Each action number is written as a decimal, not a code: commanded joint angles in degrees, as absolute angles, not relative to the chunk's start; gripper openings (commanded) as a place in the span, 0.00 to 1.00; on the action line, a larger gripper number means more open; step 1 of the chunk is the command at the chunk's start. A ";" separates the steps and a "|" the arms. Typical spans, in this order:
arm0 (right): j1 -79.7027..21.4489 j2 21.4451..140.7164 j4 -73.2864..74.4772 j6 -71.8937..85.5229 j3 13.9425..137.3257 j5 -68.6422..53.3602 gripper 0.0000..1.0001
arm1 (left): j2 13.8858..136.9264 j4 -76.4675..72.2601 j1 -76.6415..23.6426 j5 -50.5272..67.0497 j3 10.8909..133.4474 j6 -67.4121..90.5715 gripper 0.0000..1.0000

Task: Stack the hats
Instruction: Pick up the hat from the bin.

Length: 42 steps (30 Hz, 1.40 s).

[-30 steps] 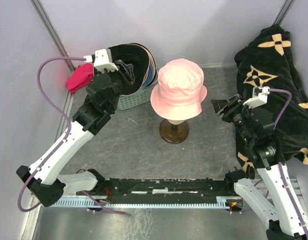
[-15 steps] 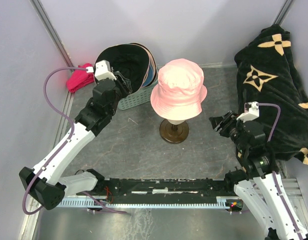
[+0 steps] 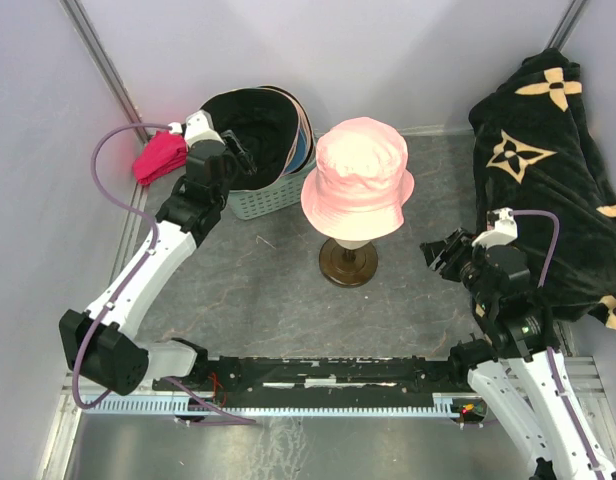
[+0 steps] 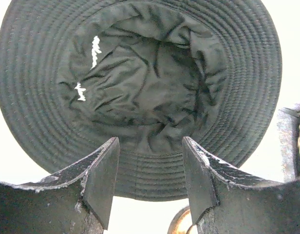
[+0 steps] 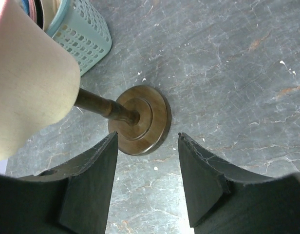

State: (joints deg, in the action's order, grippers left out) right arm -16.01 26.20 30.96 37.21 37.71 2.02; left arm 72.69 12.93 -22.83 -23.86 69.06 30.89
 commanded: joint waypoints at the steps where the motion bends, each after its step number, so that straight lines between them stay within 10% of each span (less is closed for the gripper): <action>1: -15.82 28.92 28.67 37.48 42.49 3.57 0.61 | 74.05 5.74 -21.44 -13.64 73.41 25.51 0.62; 20: -15.82 34.48 25.16 36.23 48.10 4.20 0.62 | 85.18 6.61 -19.95 13.47 87.52 17.18 0.64; 42: -15.81 36.65 24.72 34.54 49.47 5.31 0.62 | 90.86 17.72 -30.62 -7.55 92.99 -1.80 0.64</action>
